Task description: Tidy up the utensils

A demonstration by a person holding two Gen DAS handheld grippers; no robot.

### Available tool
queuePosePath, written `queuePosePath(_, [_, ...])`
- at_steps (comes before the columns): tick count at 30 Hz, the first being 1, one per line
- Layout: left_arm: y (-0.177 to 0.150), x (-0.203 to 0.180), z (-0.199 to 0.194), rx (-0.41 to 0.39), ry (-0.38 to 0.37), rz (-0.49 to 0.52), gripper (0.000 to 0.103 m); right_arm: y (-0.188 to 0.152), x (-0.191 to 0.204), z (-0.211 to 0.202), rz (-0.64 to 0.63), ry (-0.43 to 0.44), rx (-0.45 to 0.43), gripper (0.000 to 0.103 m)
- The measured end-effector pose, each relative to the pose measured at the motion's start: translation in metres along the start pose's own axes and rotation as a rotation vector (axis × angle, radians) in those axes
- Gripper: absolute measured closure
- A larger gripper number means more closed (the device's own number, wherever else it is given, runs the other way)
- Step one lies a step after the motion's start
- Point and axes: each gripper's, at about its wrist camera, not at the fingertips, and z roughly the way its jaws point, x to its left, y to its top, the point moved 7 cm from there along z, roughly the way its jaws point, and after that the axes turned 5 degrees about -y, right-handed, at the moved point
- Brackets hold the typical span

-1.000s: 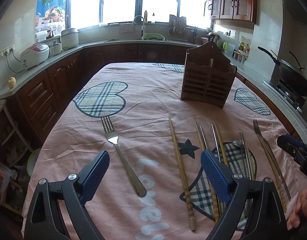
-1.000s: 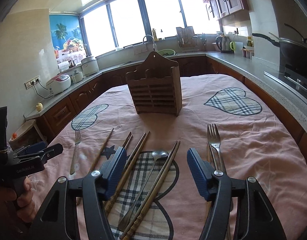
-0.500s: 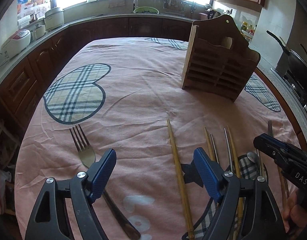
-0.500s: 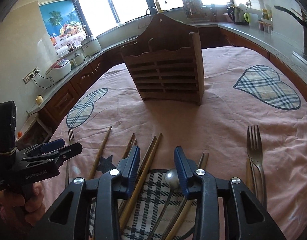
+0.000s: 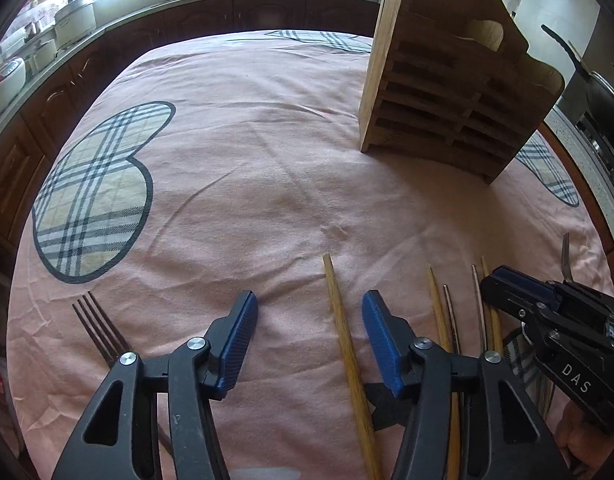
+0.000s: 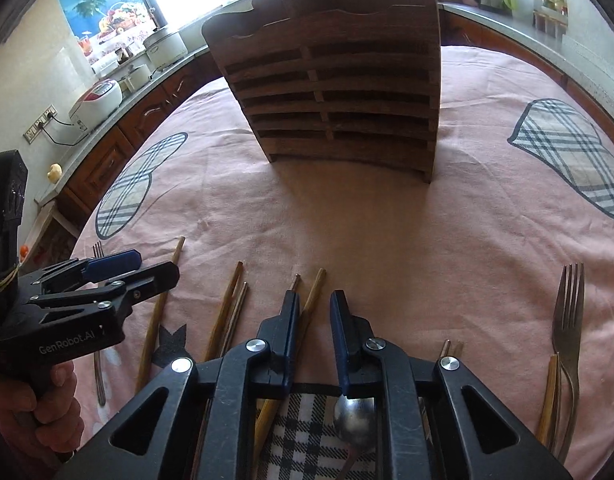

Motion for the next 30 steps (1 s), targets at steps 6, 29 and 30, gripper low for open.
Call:
queuePosePath(6, [0.006, -0.009, 0.009, -0.004, 0.032, 0.058, 0.08, 0.005, 0.004, 0.005, -0.051, -0.031, 0.022, 0.087])
queuePosePath(29, [-0.008, 0.003, -0.115, -0.162, -0.162, -0.033, 0.098, 0.019, 0.003, -0.067, 0.053, 0.147, -0.119, 0.098])
queuePosePath(30, [-0.01, 0.003, -0.124, -0.174, -0.168, -0.032, 0.098, 0.021, 0.007, -0.072, 0.053, 0.154, -0.133, 0.098])
